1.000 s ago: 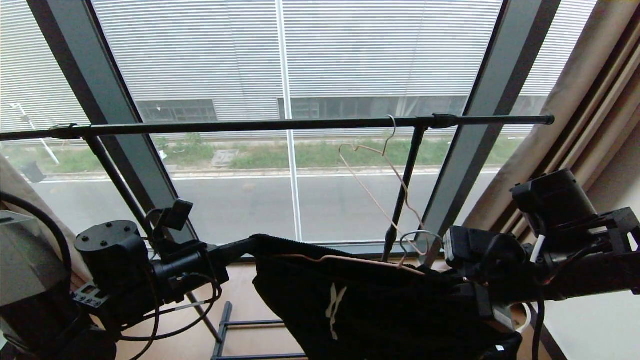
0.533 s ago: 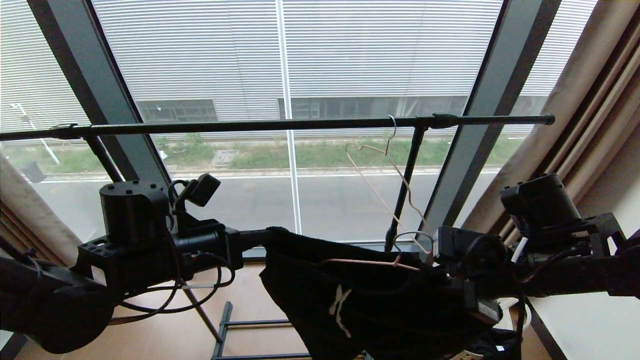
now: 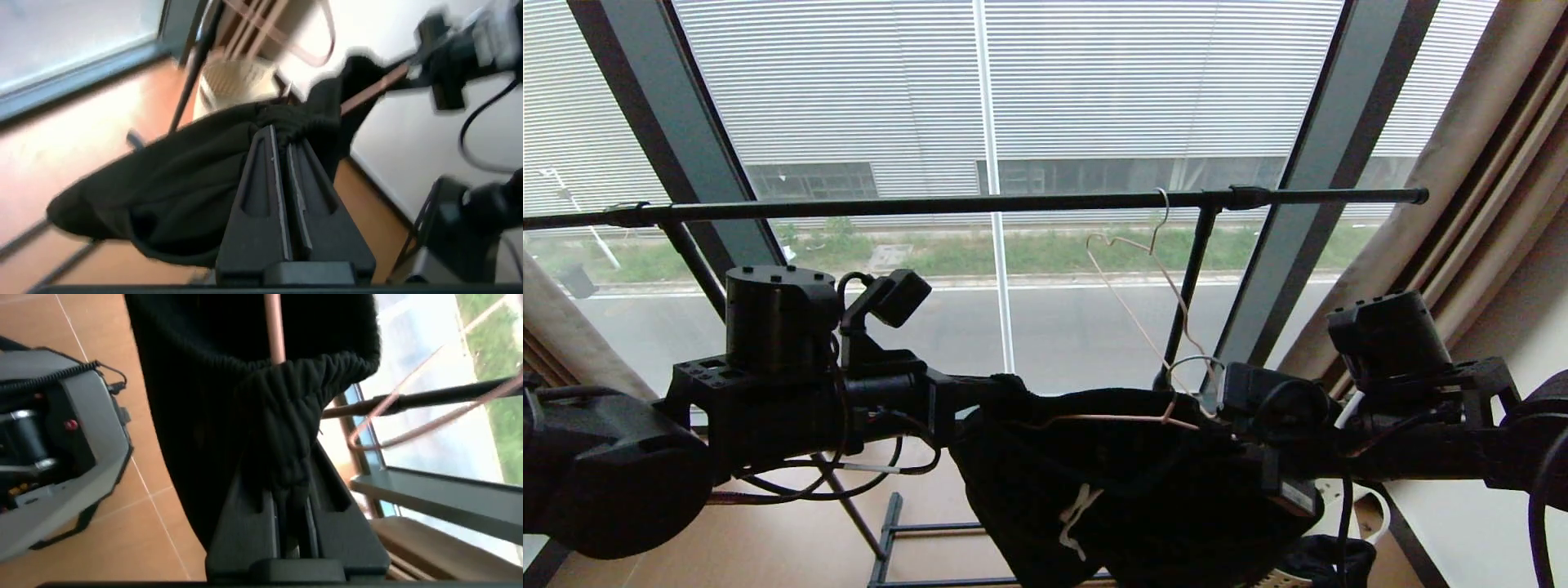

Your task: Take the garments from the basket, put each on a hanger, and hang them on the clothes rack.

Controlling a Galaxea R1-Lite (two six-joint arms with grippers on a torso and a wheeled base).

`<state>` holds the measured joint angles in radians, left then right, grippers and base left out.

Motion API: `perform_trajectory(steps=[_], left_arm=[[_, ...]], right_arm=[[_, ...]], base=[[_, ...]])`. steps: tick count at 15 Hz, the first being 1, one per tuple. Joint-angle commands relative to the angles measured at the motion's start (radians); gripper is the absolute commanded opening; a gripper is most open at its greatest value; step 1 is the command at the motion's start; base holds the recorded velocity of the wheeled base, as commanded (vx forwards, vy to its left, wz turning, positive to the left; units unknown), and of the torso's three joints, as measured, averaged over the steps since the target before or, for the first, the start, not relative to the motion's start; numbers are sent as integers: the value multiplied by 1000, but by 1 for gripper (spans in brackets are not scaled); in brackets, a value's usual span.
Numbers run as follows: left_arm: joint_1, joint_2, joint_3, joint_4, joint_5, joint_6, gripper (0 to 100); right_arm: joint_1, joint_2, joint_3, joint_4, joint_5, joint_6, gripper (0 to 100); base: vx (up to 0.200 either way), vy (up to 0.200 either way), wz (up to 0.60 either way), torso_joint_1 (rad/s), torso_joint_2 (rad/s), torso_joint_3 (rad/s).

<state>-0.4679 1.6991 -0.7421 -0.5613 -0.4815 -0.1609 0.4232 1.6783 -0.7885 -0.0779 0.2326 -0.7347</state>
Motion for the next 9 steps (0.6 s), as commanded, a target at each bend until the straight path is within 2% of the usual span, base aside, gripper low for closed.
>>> perform_trajectory(steps=[1,2,3,5,7,8,9], left_arm=[[-46,-1,-66,64,44,17,0],[-66,1,-94,113,90,26,0],[-66,1,-94,113,90,26,0],[-112,14,-143,178,156,43,0],[-135,20,-178,235,204,75,0],[-160,33,-207,270,256,104,0],[-178,47,-230,285,288,107,0]], right_arm=[[0,1,-6,0,2,23,0],[0,-2,-9,0,4,52,0],[0,-2,-9,0,4,52,0],[0,-3,-6,-2,5,81,0],[0,-6,-6,-2,5,90,0],[0,-9,-6,-14,2,100,0],[-1,-8,5,-46,-24,100,0]], base=[[0,0,0,0,0,0],[0,0,0,0,0,0],[0,0,0,0,0,0],[0,0,0,0,0,0],[0,0,0,0,0,0],[0,0,0,0,0,0],[0,0,0,0,0,0]])
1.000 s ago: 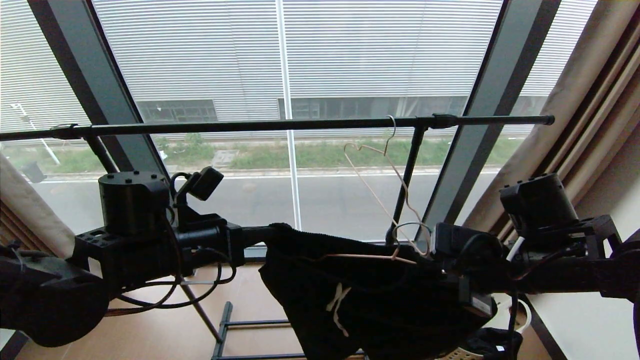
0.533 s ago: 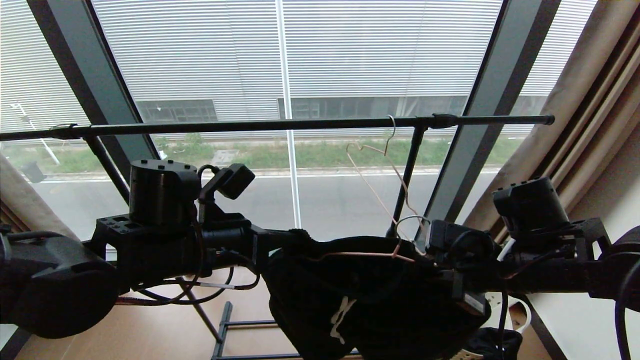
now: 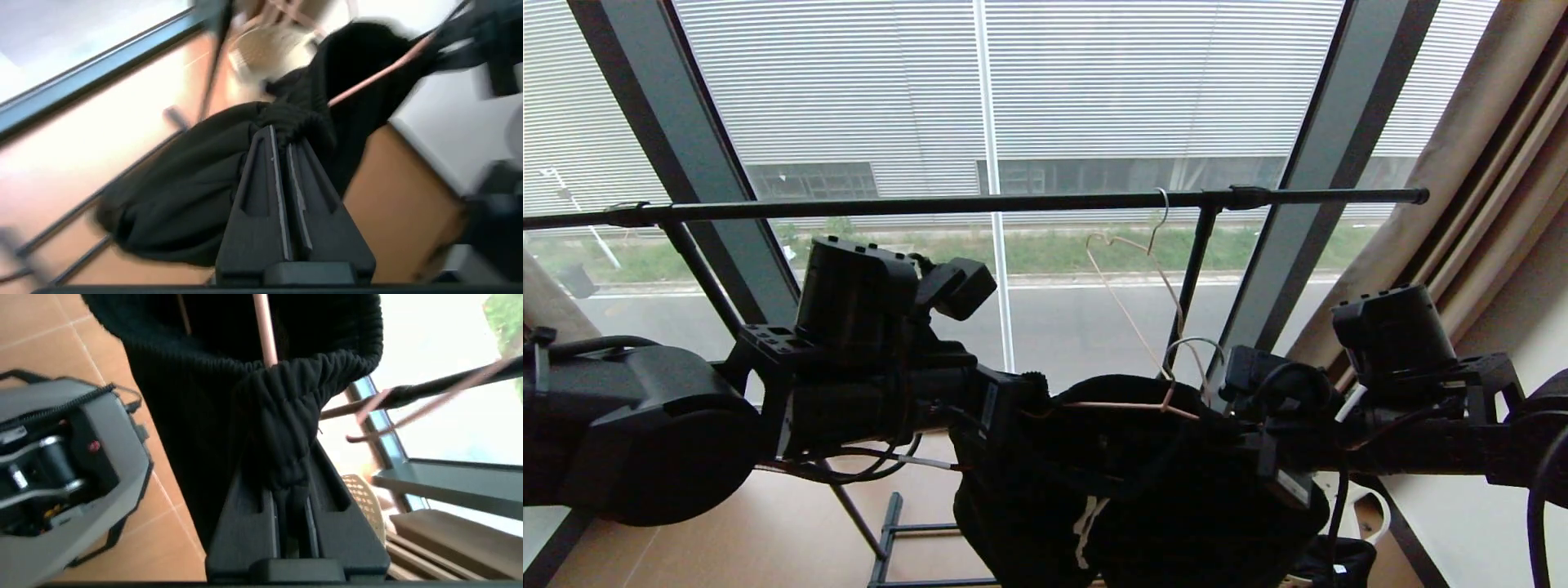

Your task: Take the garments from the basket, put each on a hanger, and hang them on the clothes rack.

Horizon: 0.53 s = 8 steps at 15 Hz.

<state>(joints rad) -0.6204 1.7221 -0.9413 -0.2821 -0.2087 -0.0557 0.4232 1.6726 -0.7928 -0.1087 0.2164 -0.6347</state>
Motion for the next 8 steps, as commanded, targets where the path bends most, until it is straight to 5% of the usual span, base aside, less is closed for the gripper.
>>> perform_trajectory(steps=[1,3,8], left_arm=[[-35,28,-48,17,42,2,0],[-36,31,-63,47,57,2,0],[-7,-3,-65,87,84,4,0]], right_arm=[[-1,-2,29,-52,-66,0,0],[-1,3,64,-135,-150,-3,0],[-30,1,98,-207,-219,-8,0]], base=[[0,0,0,0,0,0],[0,0,0,0,0,0],[0,0,0,0,0,0]])
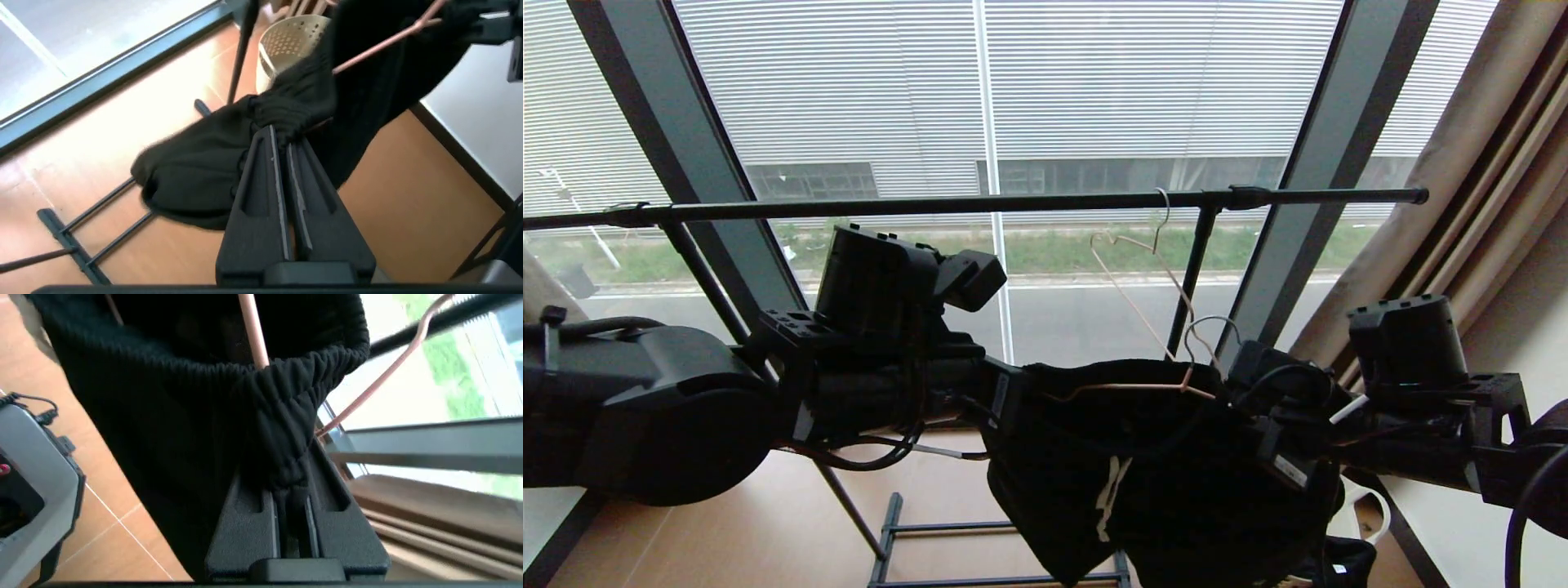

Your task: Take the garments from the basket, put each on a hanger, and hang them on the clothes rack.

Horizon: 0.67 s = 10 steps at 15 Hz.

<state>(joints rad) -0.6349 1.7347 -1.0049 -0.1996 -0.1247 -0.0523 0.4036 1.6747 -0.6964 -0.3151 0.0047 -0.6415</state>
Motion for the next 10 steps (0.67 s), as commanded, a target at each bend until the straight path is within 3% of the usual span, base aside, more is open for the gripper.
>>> perform_trajectory(steps=[1,4,8,10], left_arm=[[15,-24,-1,17,-1,0,0],[14,-32,-1,20,-1,0,0],[-3,-26,-14,22,2,-1,0],[-29,-6,-15,20,37,0,0]], right_arm=[[-19,3,0,-1,-28,-3,0],[-22,11,-8,-4,-81,-6,0],[23,31,-3,-52,-81,8,0],[63,39,3,-88,-92,63,0]], base=[[0,0,0,0,0,0],[0,0,0,0,0,0],[0,0,0,0,0,0],[0,0,0,0,0,0]])
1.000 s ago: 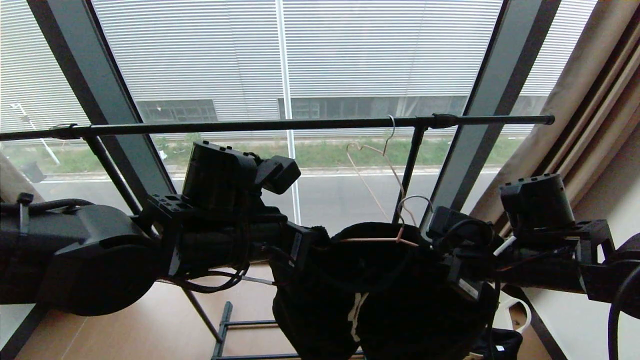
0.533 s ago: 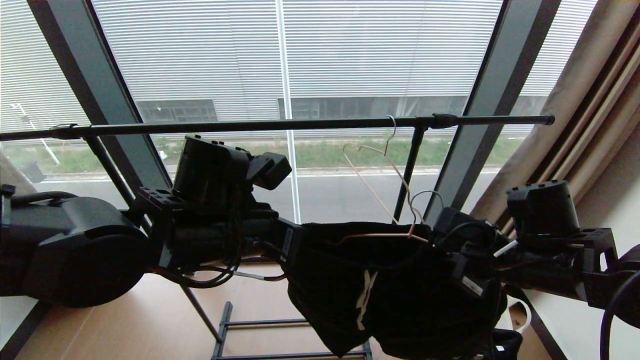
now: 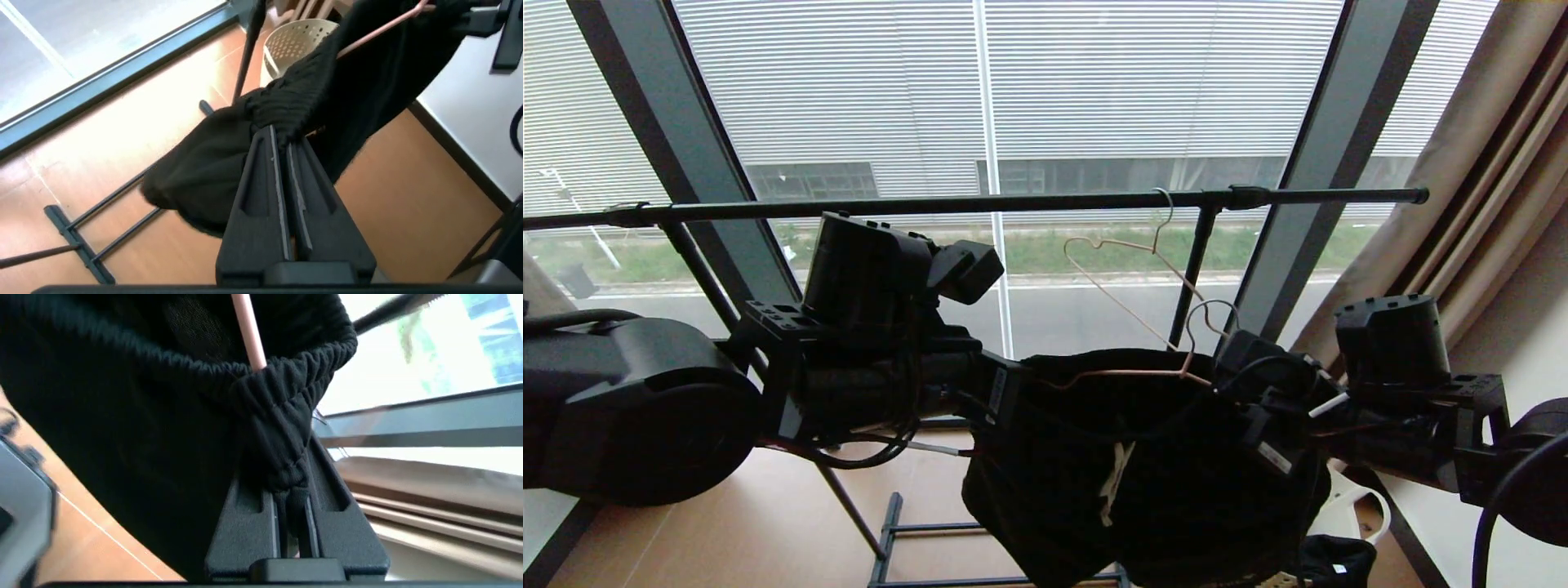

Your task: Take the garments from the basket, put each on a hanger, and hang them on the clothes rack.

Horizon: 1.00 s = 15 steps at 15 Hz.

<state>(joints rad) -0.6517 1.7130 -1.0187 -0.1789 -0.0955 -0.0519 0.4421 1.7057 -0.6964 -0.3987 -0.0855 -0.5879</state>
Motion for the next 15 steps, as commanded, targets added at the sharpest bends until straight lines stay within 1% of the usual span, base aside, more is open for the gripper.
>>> perform_trajectory(steps=[1,5,6,8,10,12,13,15], left_arm=[[-26,30,-3,-1,30,0,0],[-54,43,-9,-1,51,0,0],[-57,43,-4,-1,63,0,0],[-59,48,0,-1,88,0,0],[-71,54,-1,-1,89,1,0],[-72,56,-1,-1,89,3,0],[-72,56,0,-2,89,7,0],[-72,53,3,-2,89,18,0]], right_arm=[[43,3,5,-5,-7,30,0],[76,5,9,-8,-7,76,0],[86,5,5,-8,-5,108,0],[93,3,-2,-9,-7,134,0],[101,0,-5,-11,-5,146,0],[101,0,5,-43,-2,146,0],[101,5,20,-89,1,146,0],[101,9,21,-103,1,148,0]], base=[[0,0,0,0,0,0],[0,0,0,0,0,0],[0,0,0,0,0,0],[0,0,0,0,0,0],[0,0,0,0,0,0],[0,0,0,0,0,0],[0,0,0,0,0,0],[0,0,0,0,0,0]])
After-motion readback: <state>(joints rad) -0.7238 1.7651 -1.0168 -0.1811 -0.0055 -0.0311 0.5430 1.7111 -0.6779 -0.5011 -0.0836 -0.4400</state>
